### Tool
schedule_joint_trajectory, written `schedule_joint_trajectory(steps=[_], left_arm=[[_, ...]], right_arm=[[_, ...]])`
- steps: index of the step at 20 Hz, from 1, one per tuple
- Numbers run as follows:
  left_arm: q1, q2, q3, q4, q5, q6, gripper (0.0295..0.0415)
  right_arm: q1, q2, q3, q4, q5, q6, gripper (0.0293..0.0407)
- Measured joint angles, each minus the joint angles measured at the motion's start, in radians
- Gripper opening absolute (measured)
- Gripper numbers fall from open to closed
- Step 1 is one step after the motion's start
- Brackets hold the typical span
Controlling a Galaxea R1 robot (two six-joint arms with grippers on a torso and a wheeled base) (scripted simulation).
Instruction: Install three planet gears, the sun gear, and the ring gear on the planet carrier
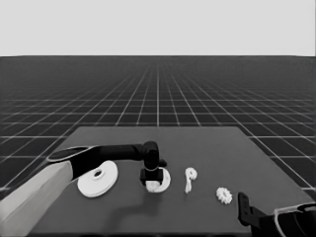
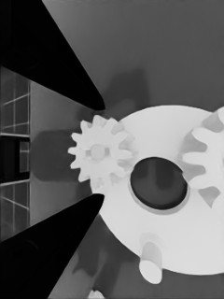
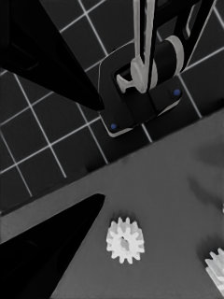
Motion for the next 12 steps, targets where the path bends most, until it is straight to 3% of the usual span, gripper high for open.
schedule_joint_trajectory(steps=[2,4,6,12], left_arm=[[0.0,0.0,0.0,0.0,0.0,0.0,0.0385],[-0.105,-0.017,0.078,-0.104,0.03,-0.054,0.0385],[-0.149,-0.019,0.093,-0.145,0.033,-0.066,0.0385],[-0.169,-0.019,0.097,-0.167,0.033,-0.07,0.0385]], right_arm=[[0.0,0.0,0.0,0.0,0.0,0.0,0.0385],[0.0,0.0,0.0,0.0,0.0,0.0,0.0385],[0.0,0.0,0.0,0.0,0.0,0.0,0.0385],[0.0,0.0,0.0,0.0,0.0,0.0,0.0385]])
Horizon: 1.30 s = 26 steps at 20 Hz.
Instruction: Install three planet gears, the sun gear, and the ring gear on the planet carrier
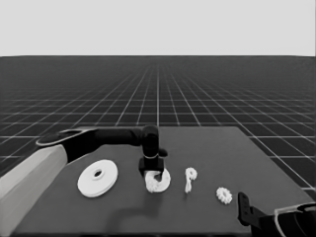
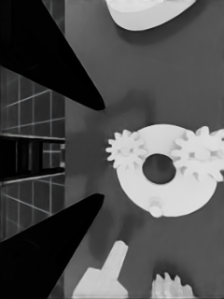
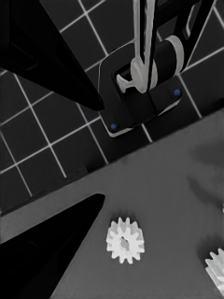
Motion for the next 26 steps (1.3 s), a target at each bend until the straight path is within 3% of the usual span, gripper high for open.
schedule_joint_trajectory(steps=[1,2,4,6,10,11,12,15,20,22,26], left_arm=[[-0.106,-0.266,0.37,0.049,-0.358,0.484,0.0408],[-0.211,-0.641,0.622,0.079,-0.576,0.982,0.041],[-0.306,-1.004,0.859,0.106,-0.779,1.568,0.0394],[-0.337,-1.122,0.943,0.116,-0.85,1.771,0.0386],[-0.352,-1.175,0.982,0.12,-0.882,1.865,0.0385],[-0.352,-1.178,0.984,0.12,-0.884,1.871,0.0385],[-0.353,-1.18,0.985,0.121,-0.885,1.874,0.0385],[-0.353,-1.182,0.986,0.121,-0.887,1.877,0.0385],[-0.354,-1.182,0.987,0.121,-0.887,1.878,0.0385],[-0.354,-1.182,0.987,0.121,-0.887,1.878,0.0385],[-0.354,-1.182,0.987,0.121,-0.887,1.878,0.0385]], right_arm=[[0.0,0.0,0.0,0.0,0.0,0.0,0.0385],[0.0,0.0,0.0,0.0,0.0,0.0,0.0385],[0.0,0.0,0.0,0.0,0.0,0.0,0.0385],[0.0,0.0,0.0,0.0,0.0,0.0,0.0385],[0.0,0.0,0.0,0.0,0.0,0.0,0.0385],[0.288,0.31,-0.209,0.277,-0.31,0.483,0.0397],[0.367,0.559,-0.495,0.4,-0.341,0.716,0.0393],[0.374,0.79,-0.952,0.508,-0.321,0.816,0.0385],[0.371,0.855,-1.098,0.536,-0.318,0.813,0.0385],[0.244,0.885,-1.179,0.425,-0.253,0.778,0.0385],[0.186,0.91,-1.244,0.383,-0.215,0.75,0.0385]])
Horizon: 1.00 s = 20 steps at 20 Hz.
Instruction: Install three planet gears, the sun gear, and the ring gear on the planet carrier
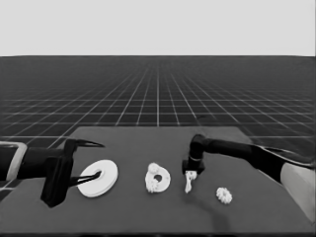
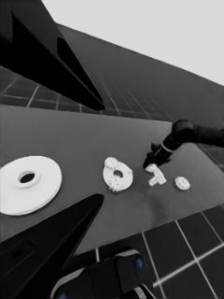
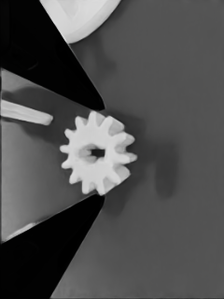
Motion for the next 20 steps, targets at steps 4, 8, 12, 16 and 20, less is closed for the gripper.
schedule_joint_trajectory(steps=[4,8,12,16,20], left_arm=[[0.0,0.0,0.0,0.0,0.0,0.0,0.0385],[0.0,0.0,0.0,0.0,0.0,0.0,0.0385],[0.0,0.0,0.0,0.0,0.0,0.0,0.0385],[0.0,0.0,0.0,0.0,0.0,0.0,0.0385],[0.0,0.0,0.0,0.0,0.0,0.0,0.0385]], right_arm=[[-0.005,0.003,-0.008,-0.005,0.005,-0.003,0.0385],[-0.006,0.003,-0.009,-0.005,0.005,-0.004,0.0312],[-0.005,0.004,-0.009,-0.005,0.006,-0.004,0.0312],[0.11,-0.042,0.109,0.09,-0.072,0.051,0.0312],[0.177,-0.05,0.132,0.146,-0.099,0.061,0.0312]])
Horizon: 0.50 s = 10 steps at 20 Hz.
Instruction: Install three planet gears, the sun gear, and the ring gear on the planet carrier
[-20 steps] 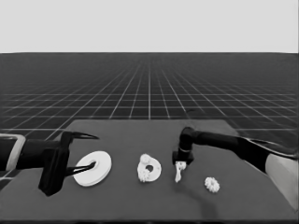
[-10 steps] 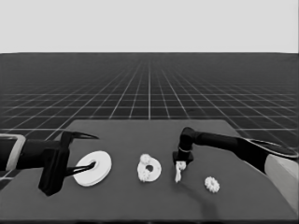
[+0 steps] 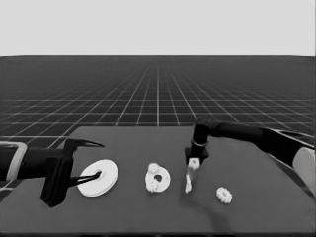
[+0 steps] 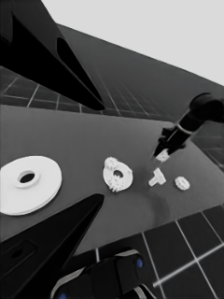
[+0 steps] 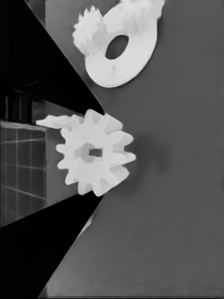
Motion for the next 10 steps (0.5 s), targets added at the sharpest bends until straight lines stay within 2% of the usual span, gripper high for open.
schedule_joint_trajectory(steps=[4,6,10], left_arm=[[0.0,0.0,0.0,0.0,0.0,0.0,0.0385],[0.0,0.0,0.0,0.0,0.0,0.0,0.0385],[0.0,0.0,0.0,0.0,0.0,0.0,0.0385]], right_arm=[[0.007,0.0,0.001,0.007,-0.003,0.0,0.0312],[0.002,0.175,-0.004,-0.009,-0.029,0.175,0.0312],[0.0,0.286,-0.06,-0.012,-0.037,0.222,0.0312]])
